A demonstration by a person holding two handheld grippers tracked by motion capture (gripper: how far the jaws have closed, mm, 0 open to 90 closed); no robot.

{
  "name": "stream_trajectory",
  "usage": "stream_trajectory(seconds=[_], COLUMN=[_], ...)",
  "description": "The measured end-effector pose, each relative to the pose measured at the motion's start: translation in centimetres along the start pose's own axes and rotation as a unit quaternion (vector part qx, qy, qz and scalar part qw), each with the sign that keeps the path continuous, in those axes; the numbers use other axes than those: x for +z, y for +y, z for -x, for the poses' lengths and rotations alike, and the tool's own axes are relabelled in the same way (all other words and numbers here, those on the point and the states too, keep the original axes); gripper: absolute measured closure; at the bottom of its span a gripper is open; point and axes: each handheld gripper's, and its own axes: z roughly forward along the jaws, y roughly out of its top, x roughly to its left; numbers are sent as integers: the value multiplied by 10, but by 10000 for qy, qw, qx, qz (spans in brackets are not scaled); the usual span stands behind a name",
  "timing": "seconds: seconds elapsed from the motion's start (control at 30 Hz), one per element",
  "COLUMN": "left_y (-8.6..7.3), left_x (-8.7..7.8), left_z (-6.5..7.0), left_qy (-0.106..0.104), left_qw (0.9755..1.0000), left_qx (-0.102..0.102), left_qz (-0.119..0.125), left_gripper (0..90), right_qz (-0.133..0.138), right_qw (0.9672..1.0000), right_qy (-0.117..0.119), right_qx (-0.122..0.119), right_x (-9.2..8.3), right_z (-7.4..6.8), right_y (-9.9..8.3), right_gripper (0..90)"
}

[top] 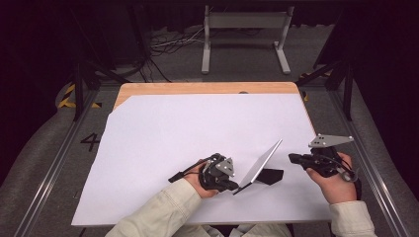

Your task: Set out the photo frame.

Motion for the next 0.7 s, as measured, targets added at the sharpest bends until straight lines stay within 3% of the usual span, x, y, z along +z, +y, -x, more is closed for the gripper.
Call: stream_trajectory(seconds=[0.27,0.53,0.7], left_y=[6,9,12], left_x=[11,17,20], left_z=[7,10,12], left_qy=[-90,-139,-187], left_qw=[9999,9998,9997], left_qx=[77,96,114], left_qz=[-56,-85,-103], left_gripper=[900,900,900], right_qz=[115,-17,-75], right_qw=[9997,9993,9997], right_qy=[-108,71,32], right_qx=[182,380,226], right_x=[-6,-4,-2], right_z=[0,1,1], right_y=[0,-1,0], right_gripper=[900,900,900])
